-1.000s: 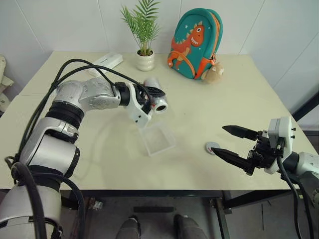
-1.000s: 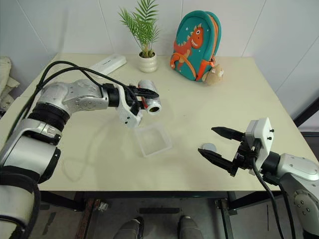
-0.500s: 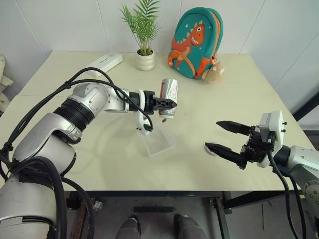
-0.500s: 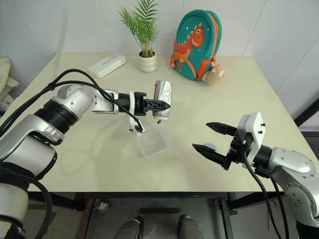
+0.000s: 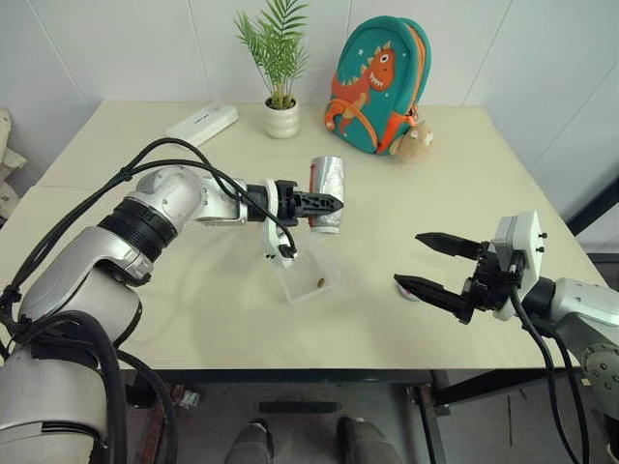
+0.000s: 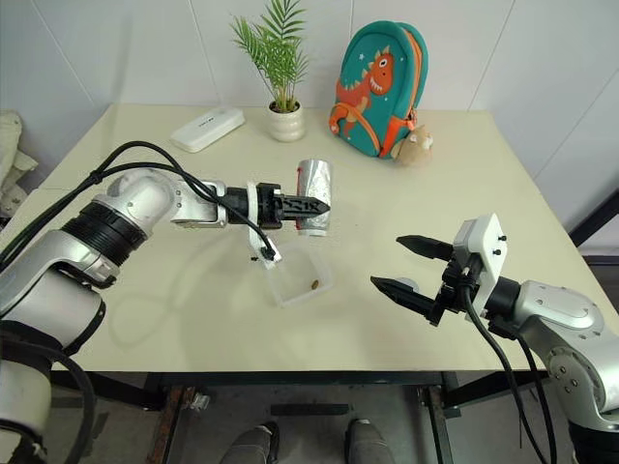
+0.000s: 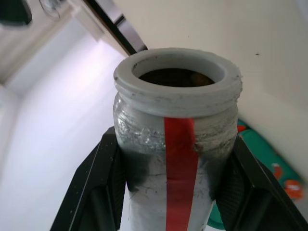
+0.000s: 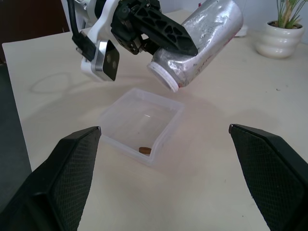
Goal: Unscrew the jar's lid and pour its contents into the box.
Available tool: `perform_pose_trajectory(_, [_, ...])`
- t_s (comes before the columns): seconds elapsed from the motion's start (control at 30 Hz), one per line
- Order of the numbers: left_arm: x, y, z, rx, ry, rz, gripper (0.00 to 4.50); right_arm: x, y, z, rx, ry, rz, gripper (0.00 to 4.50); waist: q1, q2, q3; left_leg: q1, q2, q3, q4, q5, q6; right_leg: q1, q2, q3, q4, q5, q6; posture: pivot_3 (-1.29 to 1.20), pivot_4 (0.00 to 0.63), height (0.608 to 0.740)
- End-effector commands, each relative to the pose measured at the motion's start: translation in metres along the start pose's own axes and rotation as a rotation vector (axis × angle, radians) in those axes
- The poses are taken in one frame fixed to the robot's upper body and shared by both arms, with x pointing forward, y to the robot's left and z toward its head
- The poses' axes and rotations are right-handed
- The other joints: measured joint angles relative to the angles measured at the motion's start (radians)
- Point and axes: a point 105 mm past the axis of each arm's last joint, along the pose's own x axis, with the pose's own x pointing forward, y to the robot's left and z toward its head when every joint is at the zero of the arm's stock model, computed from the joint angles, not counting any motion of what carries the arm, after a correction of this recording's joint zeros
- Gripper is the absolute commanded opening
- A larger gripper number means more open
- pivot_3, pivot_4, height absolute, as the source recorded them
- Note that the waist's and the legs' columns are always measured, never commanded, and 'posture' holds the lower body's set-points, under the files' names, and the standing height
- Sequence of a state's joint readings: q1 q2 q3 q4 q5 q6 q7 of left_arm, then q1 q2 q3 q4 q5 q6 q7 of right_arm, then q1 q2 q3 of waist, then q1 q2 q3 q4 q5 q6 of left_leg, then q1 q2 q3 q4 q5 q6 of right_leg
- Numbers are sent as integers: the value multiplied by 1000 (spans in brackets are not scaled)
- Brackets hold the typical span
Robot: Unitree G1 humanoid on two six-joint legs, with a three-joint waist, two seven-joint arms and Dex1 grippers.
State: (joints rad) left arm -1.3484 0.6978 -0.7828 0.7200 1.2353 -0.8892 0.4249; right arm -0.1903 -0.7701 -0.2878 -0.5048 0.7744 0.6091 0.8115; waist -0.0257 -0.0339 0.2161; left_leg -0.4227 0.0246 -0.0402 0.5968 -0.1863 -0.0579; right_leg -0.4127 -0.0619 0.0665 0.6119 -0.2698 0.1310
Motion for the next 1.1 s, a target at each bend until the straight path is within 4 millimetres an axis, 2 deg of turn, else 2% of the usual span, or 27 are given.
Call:
perform_pose_trajectory(0.03, [-14,7,-24,-376,152,79,2022,-2,0,9,-38,-30,-11,4484,-1,0,0,0,0,0,1,0,0,0,0,0,1,0,0,0,150,740])
perform_pose_trajectory(0.17, [-23,6,-32,-699,226,163,2022,-4,-1,9,-41,-19,-7,4484,0,0,0,0,0,1,2,0,0,0,0,1,3,0,-1,0,150,740])
perform_pose_trajectory(0.23, [-26,5,-33,-793,238,176,2022,-4,-2,9,-45,-12,-5,4484,1,0,0,0,0,1,4,0,0,0,0,1,5,0,-1,0,150,740])
perform_pose_trajectory(0.37, [-57,-15,-53,-1411,365,488,2022,-7,-7,14,-53,1,5,4484,-2,1,0,1,0,1,9,0,0,1,0,2,9,0,-1,0,150,740])
perform_pose_trajectory(0.43, [-65,-23,-55,-1574,381,565,2022,-7,-8,14,-53,7,11,4484,-5,1,0,2,1,1,13,0,1,2,1,3,11,0,-1,0,150,740])
perform_pose_trajectory(0.5, [-75,-41,-56,-1762,424,636,2022,-7,-9,14,-50,14,21,4484,-5,1,0,2,3,1,15,0,1,3,3,3,11,0,-2,0,150,740])
perform_pose_trajectory(0.63, [-85,-67,-47,-1914,489,642,2022,-7,-11,14,-45,25,44,4484,-4,1,0,4,3,1,16,2,4,4,4,3,10,2,-5,0,150,740])
perform_pose_trajectory(0.7, [-84,-77,-38,-1981,491,619,2022,-7,-12,14,-38,26,56,4484,-2,1,0,3,3,1,16,3,4,5,4,4,8,-1,-12,0,150,740])
perform_pose_trajectory(0.77, [-82,-84,-29,-2052,475,606,2022,-8,-10,13,-32,34,86,4484,-2,0,0,3,3,2,17,3,3,5,4,5,8,-1,-13,0,150,740])
perform_pose_trajectory(0.9, [-83,-92,-23,-2125,471,618,2022,-8,-10,14,-28,31,108,4484,-1,0,0,2,3,2,16,3,3,4,4,6,7,-1,-12,0,150,740])
perform_pose_trajectory(1.1, [-83,-99,-11,-2104,487,547,2022,-6,-11,12,-31,37,110,4484,-4,1,0,3,3,3,16,3,3,4,4,7,6,-1,-12,0,150,740])
